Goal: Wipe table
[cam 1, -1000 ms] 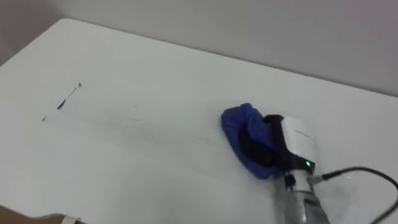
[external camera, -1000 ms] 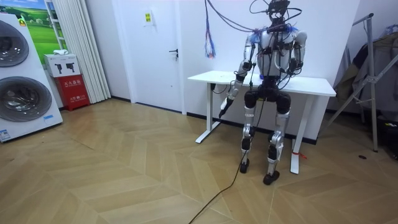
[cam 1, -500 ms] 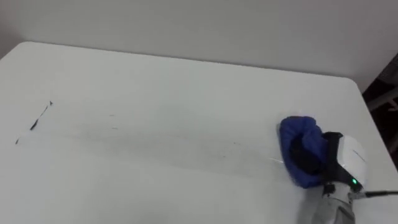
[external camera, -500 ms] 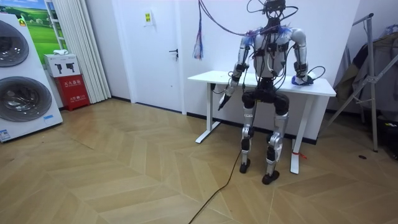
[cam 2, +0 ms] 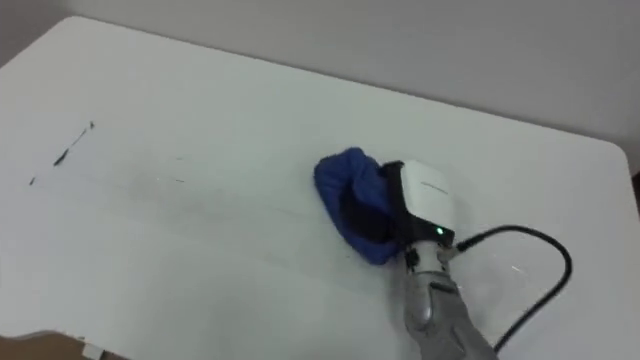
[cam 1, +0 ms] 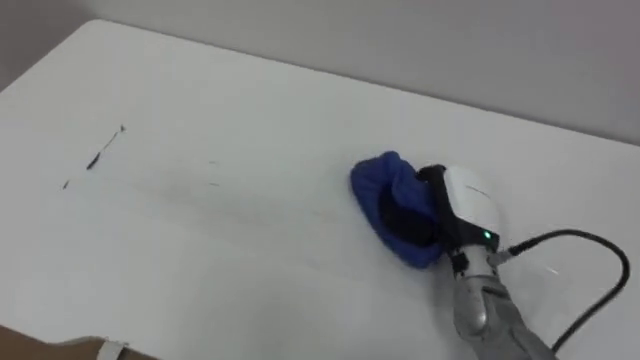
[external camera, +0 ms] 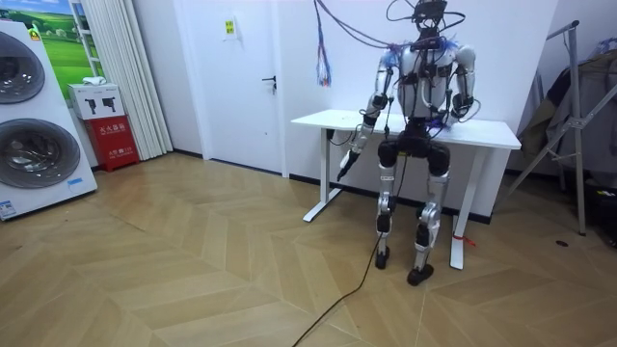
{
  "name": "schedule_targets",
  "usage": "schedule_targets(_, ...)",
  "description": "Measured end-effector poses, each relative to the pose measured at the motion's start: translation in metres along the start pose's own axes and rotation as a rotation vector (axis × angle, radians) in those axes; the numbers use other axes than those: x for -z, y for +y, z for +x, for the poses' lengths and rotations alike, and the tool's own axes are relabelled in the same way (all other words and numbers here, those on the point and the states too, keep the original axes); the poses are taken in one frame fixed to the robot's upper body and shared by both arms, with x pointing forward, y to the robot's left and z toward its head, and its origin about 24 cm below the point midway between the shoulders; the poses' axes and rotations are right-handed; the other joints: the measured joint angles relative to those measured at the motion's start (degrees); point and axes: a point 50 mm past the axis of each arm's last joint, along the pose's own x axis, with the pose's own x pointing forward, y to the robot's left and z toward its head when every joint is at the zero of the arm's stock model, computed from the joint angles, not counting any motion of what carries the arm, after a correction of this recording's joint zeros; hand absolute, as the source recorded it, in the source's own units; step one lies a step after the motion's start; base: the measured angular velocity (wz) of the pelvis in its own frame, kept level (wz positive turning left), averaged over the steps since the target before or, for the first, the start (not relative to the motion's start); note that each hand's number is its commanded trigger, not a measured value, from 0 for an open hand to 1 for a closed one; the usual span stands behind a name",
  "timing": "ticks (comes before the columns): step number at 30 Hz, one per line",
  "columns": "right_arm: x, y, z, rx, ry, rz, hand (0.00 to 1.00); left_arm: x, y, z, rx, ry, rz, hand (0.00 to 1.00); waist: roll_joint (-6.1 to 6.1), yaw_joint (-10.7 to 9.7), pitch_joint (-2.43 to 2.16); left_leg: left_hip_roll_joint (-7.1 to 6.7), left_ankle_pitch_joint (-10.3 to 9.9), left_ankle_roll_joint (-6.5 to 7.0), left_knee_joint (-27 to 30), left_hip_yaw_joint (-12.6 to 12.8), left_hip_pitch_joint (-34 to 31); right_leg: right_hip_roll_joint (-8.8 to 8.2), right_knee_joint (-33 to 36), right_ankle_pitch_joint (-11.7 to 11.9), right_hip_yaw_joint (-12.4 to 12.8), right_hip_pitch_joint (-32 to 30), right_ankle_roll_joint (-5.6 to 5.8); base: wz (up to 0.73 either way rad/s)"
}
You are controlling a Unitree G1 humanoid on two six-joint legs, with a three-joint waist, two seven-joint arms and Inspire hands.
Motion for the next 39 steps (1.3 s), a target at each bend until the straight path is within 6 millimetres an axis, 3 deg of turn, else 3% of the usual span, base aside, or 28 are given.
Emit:
schedule_targets(1,0.012,-0.004,-0.006,0.021,0.040,-0.007,1.00,-0.002,0.004,0.001,-0.015,-0.008,-0.008,0.00,0.24,-0.57,-0.01,0.25,-0.37,0.59,0.03,1.29,0.44,-0.56,2.52,-0.23,0.07,-0.87,0.15,0.09)
schedule_targets(3,0.055,-0.020,-0.026,0.095,0.212,-0.033,1.00,-0.015,0.026,0.006,-0.091,-0.065,-0.032,0.00,0.68,-2.21,-0.47,1.27,-2.39,2.63,0.61,5.93,1.42,-2.81,12.75,-0.11,0.17,-4.69,0.32,-0.13)
schedule_targets(5,0.077,-0.030,-0.033,0.119,0.297,-0.054,1.00,-0.022,0.037,0.006,-0.127,-0.112,-0.030,0.00,1.45,-1.94,-0.92,2.53,-4.23,3.08,1.52,8.57,1.19,-4.32,18.50,1.16,0.32,-7.53,0.63,-0.61)
schedule_targets(8,0.091,-0.033,-0.040,0.126,0.377,-0.069,1.00,-0.028,0.042,0.007,-0.167,-0.143,-0.039,0.00,2.49,-1.61,-1.27,4.30,-6.40,3.16,4.41,10.74,1.54,-9.29,22.56,0.67,1.03,-10.18,0.77,-0.53)
schedule_targets(9,0.088,-0.030,-0.036,0.123,0.390,-0.064,1.00,-0.028,0.041,0.007,-0.160,-0.149,-0.037,0.00,2.60,-0.81,-1.20,5.31,-7.35,3.03,6.22,11.29,0.95,-10.65,20.92,0.71,1.72,-10.42,0.83,-0.42)
schedule_targets(10,0.086,-0.027,-0.034,0.121,0.398,-0.061,1.00,-0.028,0.039,0.007,-0.155,-0.151,-0.027,0.00,2.65,-0.61,-1.21,5.98,-7.79,2.91,7.19,11.45,0.55,-10.94,19.03,0.84,1.87,-10.29,1.04,-0.37)
schedule_targets(12,0.071,-0.017,-0.022,0.118,0.422,-0.041,1.00,-0.034,0.029,0.008,-0.118,-0.159,-0.007,0.00,2.54,1.07,-1.13,8.81,-9.21,2.13,11.29,11.09,-2.08,-11.03,9.81,1.96,1.96,-8.93,2.08,-0.17)
schedule_targets(13,0.065,-0.014,-0.018,0.117,0.421,-0.032,1.00,-0.035,0.025,0.009,-0.106,-0.156,0.000,0.00,2.50,1.64,-1.11,9.32,-9.39,1.82,11.96,10.94,-2.80,-11.02,7.72,2.41,1.97,-8.40,2.43,-0.08)
schedule_targets(16,0.014,-0.006,0.020,0.070,0.276,0.017,1.00,-0.055,0.008,0.011,-0.051,-0.172,0.029,0.00,0.67,3.99,-0.58,10.18,-9.24,0.41,14.22,9.33,-7.21,-11.31,0.34,4.75,0.91,-7.68,3.33,0.09)
schedule_targets(18,-0.053,-0.008,0.056,0.020,-0.008,-0.006,1.00,-0.075,0.004,0.013,-0.034,-0.201,0.028,0.00,-1.86,7.74,0.45,10.65,-8.32,-1.43,14.98,9.12,-9.88,-10.36,-1.53,6.50,0.13,-7.85,3.38,0.00)
schedule_targets(20,-0.093,-0.017,0.076,0.018,-0.194,-0.019,1.00,-0.082,0.001,0.012,-0.022,-0.218,0.014,0.00,-2.98,9.34,0.66,11.48,-8.20,-2.96,16.29,7.94,-11.84,-8.71,-2.34,6.96,-0.14,-7.39,2.79,0.27)
schedule_targets(21,-0.103,-0.021,0.081,0.019,-0.245,-0.027,1.00,-0.077,0.001,0.012,-0.014,-0.200,0.016,0.00,-2.94,9.80,0.69,12.27,-7.97,-4.03,17.06,6.48,-12.29,-7.00,-2.85,6.96,-0.25,-6.28,2.63,0.58)
schedule_targets(22,-0.105,-0.022,0.081,0.024,-0.257,-0.027,1.00,-0.072,0.002,0.012,-0.015,-0.189,0.020,0.00,-2.94,9.74,0.68,12.58,-7.82,-4.34,17.24,5.72,-12.37,-6.09,-3.40,7.10,-0.44,-5.61,2.37,0.68)
schedule_targets(23,-0.099,-0.020,0.078,0.017,-0.246,-0.039,1.00,-0.056,0.006,0.011,-0.016,-0.156,0.024,0.00,-2.52,9.62,0.45,13.52,-7.99,-5.71,17.89,4.14,-12.30,-4.41,-3.23,5.46,-2.87,-4.21,2.63,0.51)
schedule_targets(24,-0.091,-0.017,0.074,0.007,-0.229,-0.055,1.00,-0.049,0.007,0.010,-0.018,-0.143,0.022,0.00,-2.18,9.34,0.23,14.25,-8.11,-6.49,18.04,3.82,-12.21,-3.45,-3.28,4.63,-3.35,-3.41,2.87,0.60)
schedule_targets(25,-0.070,-0.010,0.062,-0.018,-0.172,-0.089,1.00,-0.031,0.010,0.007,-0.024,-0.105,0.029,0.00,-1.78,7.70,0.19,15.12,-7.34,-7.89,18.14,3.75,-12.13,-1.93,-3.70,3.12,-4.63,-1.87,2.91,0.76)
schedule_targets(26,-0.036,-0.006,0.041,-0.038,-0.082,-0.092,1.00,-0.013,0.011,0.004,-0.026,-0.063,0.049,0.00,-1.21,5.76,0.12,15.64,-6.31,-8.79,17.92,3.75,-12.29,-1.15,-3.70,1.72,-6.30,-0.57,3.08,0.91)
schedule_targets(27,-0.011,-0.010,0.018,0.017,-0.026,-0.065,1.00,0.012,0.012,-0.001,-0.027,-0.001,0.064,0.00,-0.13,3.74,-0.63,16.06,-5.47,-8.93,18.20,3.89,-12.19,-0.61,-3.65,0.71,-6.11,0.32,3.43,0.60)
schedule_targets(29,0.018,-0.021,0.000,0.068,0.042,-0.070,1.00,0.040,0.009,-0.010,-0.022,0.078,0.048,0.00,1.30,2.39,-1.09,16.07,-3.28,-7.31,19.75,3.85,-11.54,-0.59,-3.77,0.33,-4.42,0.84,3.41,-0.23)
schedule_targets(30,0.034,-0.032,-0.005,0.104,0.069,-0.097,1.00,0.047,0.009,-0.012,-0.020,0.097,0.039,0.00,1.99,1.14,-0.63,14.29,-2.80,-7.02,20.20,2.16,-12.16,-0.90,-4.43,0.28,-2.73,1.82,3.30,-0.35)
schedule_targets(31,0.043,-0.038,-0.008,0.120,0.089,-0.109,1.00,0.051,0.010,-0.013,-0.016,0.107,0.039,0.00,2.68,0.56,-0.83,12.29,-3.05,-6.82,18.73,0.59,-11.86,-1.13,-4.41,0.26,-1.65,1.84,3.28,-0.12)
schedule_targets(32,0.056,-0.046,-0.013,0.148,0.137,-0.119,1.00,0.049,0.016,-0.011,-0.030,0.091,0.023,0.00,3.25,-0.09,-1.29,9.70,-3.21,-6.61,14.34,0.95,-9.43,-1.46,-4.35,0.00,0.40,1.48,3.55,-0.17)
schedule_targets(33,0.059,-0.047,-0.013,0.152,0.149,-0.123,1.00,0.048,0.020,-0.010,-0.042,0.081,0.017,0.00,3.14,0.17,-1.33,9.46,-3.18,-6.66,12.12,1.67,-7.64,-1.65,-4.51,-0.32,0.84,1.30,3.74,-0.65)
schedule_targets(34,0.061,-0.048,-0.012,0.154,0.156,-0.132,1.00,0.047,0.025,-0.009,-0.065,0.075,-0.001,0.00,2.68,0.91,-1.36,8.73,-3.25,-7.27,8.56,1.91,-5.19,-2.03,-5.18,-1.43,2.23,0.76,3.18,-0.84)
schedule_targets(35,0.062,-0.046,-0.013,0.146,0.163,-0.138,1.00,0.043,0.026,-0.008,-0.072,0.068,-0.027,0.00,2.92,0.96,-1.23,8.54,-2.89,-7.22,7.41,2.46,-4.06,-2.00,-5.46,-1.05,3.20,0.74,3.24,-0.72)
schedule_targets(39,0.053,-0.033,-0.012,0.114,0.166,-0.131,1.00,0.004,0.018,0.001,-0.056,-0.033,-0.065,0.00,1.64,0.42,-1.26,8.10,-2.40,-7.19,6.00,2.17,-3.22,-2.04,-5.55,-0.47,3.38,1.38,3.28,-0.06)
